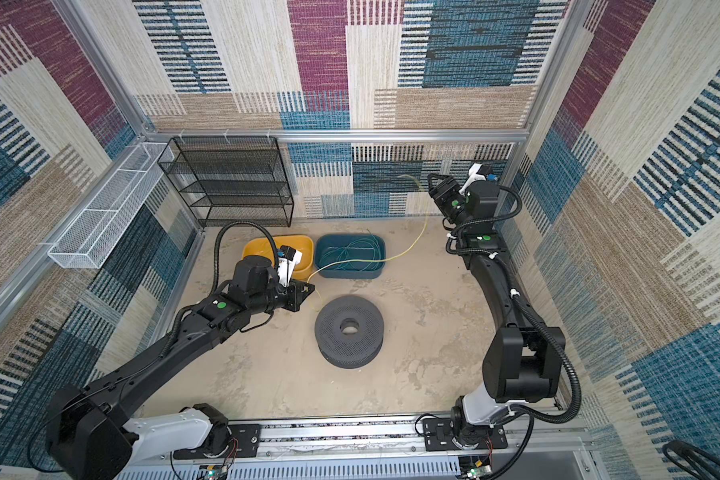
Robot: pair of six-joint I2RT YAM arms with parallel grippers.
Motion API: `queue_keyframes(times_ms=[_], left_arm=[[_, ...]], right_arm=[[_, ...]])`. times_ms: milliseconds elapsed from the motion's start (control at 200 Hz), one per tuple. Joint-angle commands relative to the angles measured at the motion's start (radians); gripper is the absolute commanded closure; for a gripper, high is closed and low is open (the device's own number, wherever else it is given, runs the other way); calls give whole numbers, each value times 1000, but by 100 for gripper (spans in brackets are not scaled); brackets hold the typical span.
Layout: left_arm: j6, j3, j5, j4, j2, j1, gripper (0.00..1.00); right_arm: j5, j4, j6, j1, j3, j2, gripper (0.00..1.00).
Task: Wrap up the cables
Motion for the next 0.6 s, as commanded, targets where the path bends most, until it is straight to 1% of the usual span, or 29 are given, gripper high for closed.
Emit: queue_keyframes(times_ms=[0,85,165,220,280,321,371,421,466,591], left_arm=[[-65,103,43,-10,55,-16,100],[-58,179,37,-14,116,-38,100],[-33,272,-39,-67,176,-70,100],[-25,314,-86,-84,211,-92,100],[-28,349,-122,-92,243,-109,100],[-27,369,-138,-98,267,-118,100],[-18,391,-150,-102,291,-131,100],[-10,415,-169,-109,315,-144,100],[-7,434,-195,-116,330,-155,100],[1,461,-278,-124,354,-178,100]], right_arm=[[-37,44,0,0,-169,-93,26],[-99,93,-2,7,-329,-195,25],[-120,51,-43,7,-400,-291,25],[-96,-1,-102,6,-405,-363,24],[-41,-80,-158,6,-371,-429,20],[-46,-102,-175,7,-349,-458,19],[-108,-97,-152,8,-336,-474,19],[-202,-38,-83,18,-364,-473,19],[-252,-5,-50,31,-380,-465,20],[-275,25,-44,69,-392,-456,19]])
